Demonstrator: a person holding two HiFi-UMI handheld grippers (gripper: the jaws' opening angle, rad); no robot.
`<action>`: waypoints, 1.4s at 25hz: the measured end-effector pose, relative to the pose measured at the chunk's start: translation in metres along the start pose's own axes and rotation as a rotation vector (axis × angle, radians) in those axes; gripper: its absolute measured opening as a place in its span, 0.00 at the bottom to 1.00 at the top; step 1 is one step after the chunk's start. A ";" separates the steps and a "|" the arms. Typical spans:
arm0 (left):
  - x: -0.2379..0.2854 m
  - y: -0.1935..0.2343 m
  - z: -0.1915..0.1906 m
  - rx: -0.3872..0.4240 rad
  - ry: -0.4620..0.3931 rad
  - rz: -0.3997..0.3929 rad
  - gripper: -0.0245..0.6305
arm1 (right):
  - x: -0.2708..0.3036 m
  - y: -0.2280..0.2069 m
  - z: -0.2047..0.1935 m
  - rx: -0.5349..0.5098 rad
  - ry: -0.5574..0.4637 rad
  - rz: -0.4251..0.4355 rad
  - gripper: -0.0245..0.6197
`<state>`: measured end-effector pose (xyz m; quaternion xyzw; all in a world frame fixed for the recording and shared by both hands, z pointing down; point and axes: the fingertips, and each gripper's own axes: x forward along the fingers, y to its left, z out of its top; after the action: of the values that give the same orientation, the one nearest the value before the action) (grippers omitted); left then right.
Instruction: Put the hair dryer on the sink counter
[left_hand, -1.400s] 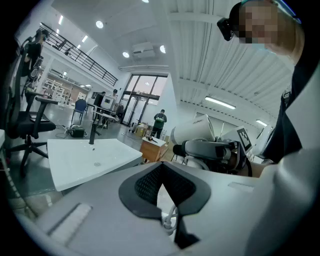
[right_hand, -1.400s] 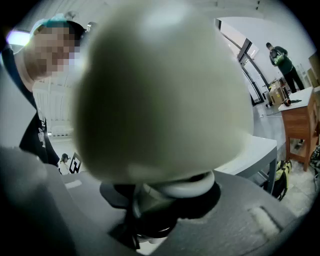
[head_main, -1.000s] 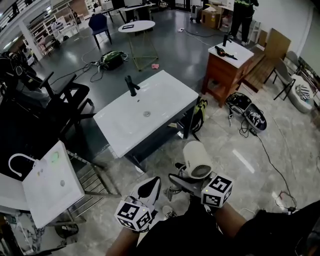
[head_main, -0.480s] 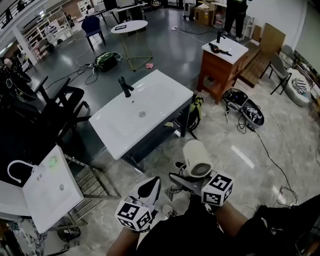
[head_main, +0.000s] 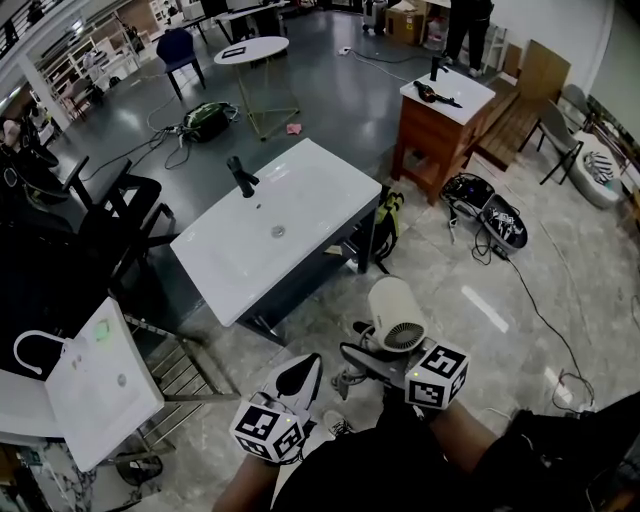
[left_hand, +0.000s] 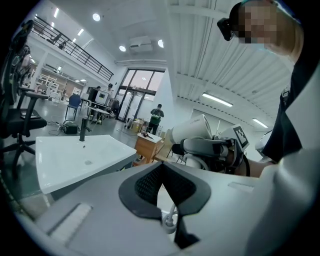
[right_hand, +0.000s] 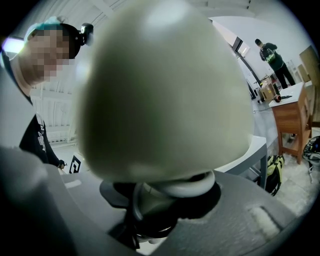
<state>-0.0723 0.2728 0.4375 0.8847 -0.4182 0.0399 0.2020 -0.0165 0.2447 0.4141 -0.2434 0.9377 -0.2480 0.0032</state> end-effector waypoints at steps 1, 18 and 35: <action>0.004 0.000 0.002 -0.001 -0.004 0.005 0.04 | -0.002 -0.005 0.002 -0.002 0.000 0.001 0.35; 0.099 -0.001 0.017 -0.042 -0.023 0.110 0.04 | -0.022 -0.101 0.041 -0.019 0.039 0.064 0.35; 0.170 -0.013 0.033 -0.051 -0.050 0.214 0.04 | -0.039 -0.169 0.072 -0.019 0.083 0.161 0.35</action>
<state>0.0444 0.1446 0.4438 0.8302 -0.5160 0.0286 0.2088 0.1040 0.1011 0.4249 -0.1570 0.9558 -0.2478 -0.0179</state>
